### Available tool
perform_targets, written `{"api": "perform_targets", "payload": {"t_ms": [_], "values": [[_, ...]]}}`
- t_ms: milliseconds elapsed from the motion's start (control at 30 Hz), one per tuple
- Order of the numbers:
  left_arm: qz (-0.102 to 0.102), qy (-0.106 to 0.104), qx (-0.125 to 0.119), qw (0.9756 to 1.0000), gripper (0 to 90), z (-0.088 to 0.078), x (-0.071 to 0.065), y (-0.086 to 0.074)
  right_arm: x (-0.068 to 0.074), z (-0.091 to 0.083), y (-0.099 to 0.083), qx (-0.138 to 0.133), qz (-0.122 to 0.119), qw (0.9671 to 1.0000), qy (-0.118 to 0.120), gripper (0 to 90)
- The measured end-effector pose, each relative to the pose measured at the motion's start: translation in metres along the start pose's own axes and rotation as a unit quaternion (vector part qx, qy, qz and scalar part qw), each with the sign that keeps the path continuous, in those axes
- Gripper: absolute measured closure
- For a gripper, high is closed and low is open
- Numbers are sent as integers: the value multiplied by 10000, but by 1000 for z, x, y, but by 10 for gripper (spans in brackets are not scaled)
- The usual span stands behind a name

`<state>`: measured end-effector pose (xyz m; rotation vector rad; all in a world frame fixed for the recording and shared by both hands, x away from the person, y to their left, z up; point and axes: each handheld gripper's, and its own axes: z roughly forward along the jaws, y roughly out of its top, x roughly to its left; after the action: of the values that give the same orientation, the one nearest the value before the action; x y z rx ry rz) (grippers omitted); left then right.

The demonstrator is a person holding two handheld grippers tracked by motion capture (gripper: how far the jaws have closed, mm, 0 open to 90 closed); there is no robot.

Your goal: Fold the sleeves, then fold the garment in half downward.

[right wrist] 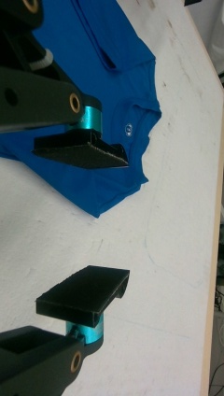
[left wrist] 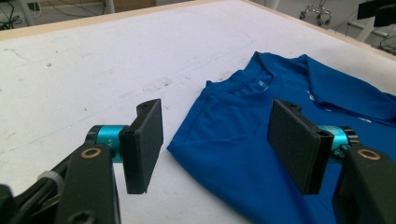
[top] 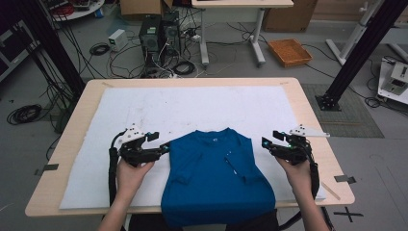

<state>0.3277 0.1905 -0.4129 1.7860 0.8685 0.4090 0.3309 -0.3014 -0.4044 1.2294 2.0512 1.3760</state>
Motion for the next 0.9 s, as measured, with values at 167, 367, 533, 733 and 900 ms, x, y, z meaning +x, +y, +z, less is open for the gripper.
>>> {"api": "perform_targets", "payload": {"t_ms": [167, 367, 533, 733, 900], "values": [[51, 13, 5, 10000, 360, -2, 0, -1, -1, 0, 2, -29, -24, 10000, -6, 385], [60, -21, 20, 10000, 360, -2, -1, -1, 0, -1, 2, -32, -4, 10000, 4, 383], [62, -30, -27, 10000, 361, -2, -3, 1, -1, -2, 3, -50, 29, 10000, -13, 384], [-137, -48, 93, 9999, 360, 6, 1, 0, -5, 2, 2, 15, 57, 10000, -79, 409], [-383, -36, 313, 9988, 368, 20, 4, 0, -5, 13, 1, 177, 45, 9997, -146, 468]]}}
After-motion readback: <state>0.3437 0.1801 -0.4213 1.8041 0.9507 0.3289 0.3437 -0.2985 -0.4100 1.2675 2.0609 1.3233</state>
